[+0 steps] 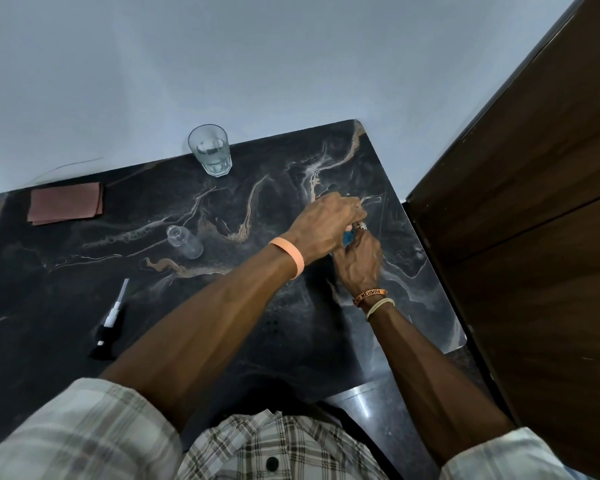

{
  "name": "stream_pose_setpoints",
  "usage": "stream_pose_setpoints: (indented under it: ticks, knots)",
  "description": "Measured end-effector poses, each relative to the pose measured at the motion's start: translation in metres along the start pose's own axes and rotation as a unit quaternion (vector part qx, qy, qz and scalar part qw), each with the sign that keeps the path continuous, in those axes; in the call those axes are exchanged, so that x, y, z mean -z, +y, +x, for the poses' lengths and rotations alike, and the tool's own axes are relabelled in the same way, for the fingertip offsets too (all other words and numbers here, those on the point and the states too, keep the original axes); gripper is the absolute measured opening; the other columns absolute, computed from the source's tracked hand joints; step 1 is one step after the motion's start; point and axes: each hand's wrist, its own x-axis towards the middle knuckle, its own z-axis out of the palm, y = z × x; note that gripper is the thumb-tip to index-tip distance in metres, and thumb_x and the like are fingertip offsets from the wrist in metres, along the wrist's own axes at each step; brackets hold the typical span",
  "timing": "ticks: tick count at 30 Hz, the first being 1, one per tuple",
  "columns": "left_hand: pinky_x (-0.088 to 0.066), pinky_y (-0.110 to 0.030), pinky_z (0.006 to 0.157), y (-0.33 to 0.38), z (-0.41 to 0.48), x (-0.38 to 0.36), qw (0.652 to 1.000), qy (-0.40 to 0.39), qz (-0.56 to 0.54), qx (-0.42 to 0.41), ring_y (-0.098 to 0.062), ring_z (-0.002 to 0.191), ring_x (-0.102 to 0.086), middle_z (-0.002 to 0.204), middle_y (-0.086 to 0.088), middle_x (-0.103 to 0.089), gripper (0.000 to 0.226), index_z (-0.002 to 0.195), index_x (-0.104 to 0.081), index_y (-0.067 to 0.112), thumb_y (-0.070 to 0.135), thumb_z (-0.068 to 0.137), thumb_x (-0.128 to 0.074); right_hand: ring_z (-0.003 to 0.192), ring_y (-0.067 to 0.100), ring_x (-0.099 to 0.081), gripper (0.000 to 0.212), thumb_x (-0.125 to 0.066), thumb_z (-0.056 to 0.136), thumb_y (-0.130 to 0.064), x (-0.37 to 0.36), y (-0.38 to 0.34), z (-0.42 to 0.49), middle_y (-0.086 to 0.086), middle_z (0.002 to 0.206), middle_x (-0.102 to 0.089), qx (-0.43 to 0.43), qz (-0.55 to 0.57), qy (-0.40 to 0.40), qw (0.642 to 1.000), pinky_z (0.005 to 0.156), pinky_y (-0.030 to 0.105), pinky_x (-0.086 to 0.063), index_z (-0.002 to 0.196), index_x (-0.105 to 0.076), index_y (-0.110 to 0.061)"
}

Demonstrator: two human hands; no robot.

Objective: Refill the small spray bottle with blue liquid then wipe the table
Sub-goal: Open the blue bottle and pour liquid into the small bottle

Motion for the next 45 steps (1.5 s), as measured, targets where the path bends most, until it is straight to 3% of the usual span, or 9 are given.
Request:
stream_pose_setpoints:
  ticks: [5,9,15,21,25,34,37,41,45]
  knots:
    - [-0.050,-0.035,0.091,-0.012,-0.005,0.007,0.994,-0.015,0.063,-0.087,-0.023,0.110,-0.054,0.128,-0.007,-0.055,0.044,0.134,-0.054,0.016,0.015,0.091,-0.064,0.089,0.034,-0.064,0.038,-0.067,0.089,-0.035,0.003,0.001,0.001,0.017,0.098,-0.067,0.006,-0.008,-0.018,1.000,0.077,0.046,-0.051,0.108,-0.060,-0.002]
    - [-0.052,-0.041,0.080,-0.031,0.000,0.018,0.947,-0.057,0.251,-0.192,-0.028,0.098,-0.052,0.127,-0.016,-0.051,0.046,0.142,-0.032,0.016,0.031,0.099,-0.030,0.088,0.036,-0.065,0.034,-0.062,0.093,-0.036,0.002,0.001,0.003,0.018,0.098,-0.068,0.021,-0.012,-0.009,1.000,0.073,0.043,-0.052,0.105,-0.062,-0.004]
    - [-0.041,-0.039,0.061,-0.049,0.025,0.025,0.912,-0.053,0.313,-0.259,-0.026,0.074,-0.048,0.094,-0.015,-0.060,0.047,0.115,-0.042,0.014,0.050,0.104,-0.014,0.089,0.034,-0.065,0.039,-0.060,0.094,-0.043,-0.003,0.007,0.003,0.016,0.100,-0.068,0.052,-0.039,0.008,0.998,0.076,0.038,-0.051,0.110,-0.062,-0.007]
    - [-0.019,-0.025,0.044,-0.021,0.026,0.010,0.947,-0.075,0.284,-0.130,-0.016,0.043,-0.029,0.052,0.001,-0.036,0.019,0.102,-0.041,0.015,0.027,0.105,-0.027,0.080,0.035,-0.064,0.045,-0.063,0.090,-0.047,-0.004,0.011,0.008,0.018,0.091,-0.067,0.026,-0.028,0.008,0.999,0.066,0.033,-0.044,0.099,-0.062,-0.002]
    - [-0.019,-0.024,0.044,-0.006,0.020,0.003,0.968,-0.084,0.235,-0.003,-0.016,0.047,-0.037,0.063,0.001,-0.053,0.017,0.109,-0.041,0.016,0.027,0.103,-0.031,0.079,0.036,-0.063,0.043,-0.067,0.089,-0.043,0.005,0.015,0.010,0.019,0.090,-0.067,0.054,-0.067,-0.012,0.996,0.066,0.028,-0.036,0.100,-0.062,-0.001]
    - [-0.034,-0.030,0.048,-0.029,0.029,0.016,0.949,-0.058,0.285,-0.120,-0.022,0.057,-0.050,0.065,-0.005,-0.052,0.062,0.080,-0.051,0.015,0.057,0.099,-0.008,0.072,0.038,-0.064,0.044,-0.063,0.091,-0.047,-0.003,0.005,0.005,0.019,0.083,-0.068,0.042,-0.081,0.026,0.995,0.059,0.034,-0.044,0.092,-0.063,-0.003]
    - [-0.028,-0.025,0.047,-0.025,0.030,0.019,0.947,-0.129,0.289,-0.055,-0.017,0.045,-0.036,0.052,0.001,-0.039,0.049,0.055,-0.039,0.022,0.040,0.100,-0.032,0.080,0.034,-0.066,0.045,-0.065,0.089,-0.047,-0.010,0.008,0.004,0.017,0.090,-0.068,0.013,-0.080,0.031,0.996,0.066,0.032,-0.045,0.099,-0.063,-0.003]
    - [-0.041,-0.032,0.054,-0.022,0.024,-0.009,0.953,-0.242,0.122,0.135,-0.020,0.061,-0.053,0.073,-0.009,-0.059,0.029,0.084,-0.065,0.018,0.037,0.097,-0.046,0.078,0.032,-0.065,0.042,-0.069,0.086,-0.040,-0.011,0.006,0.003,0.017,0.088,-0.068,-0.002,-0.093,0.036,0.995,0.065,0.029,-0.040,0.103,-0.064,-0.002]
    - [-0.015,-0.027,0.045,0.008,0.037,0.013,0.967,-0.073,0.211,0.126,-0.016,0.044,-0.027,0.051,0.003,-0.034,0.054,0.059,-0.059,0.019,0.039,0.102,-0.033,0.076,0.034,-0.065,0.030,-0.068,0.083,-0.034,-0.012,-0.007,0.002,0.014,0.086,-0.069,-0.023,-0.056,0.035,0.998,0.065,0.038,-0.051,0.094,-0.063,-0.006]
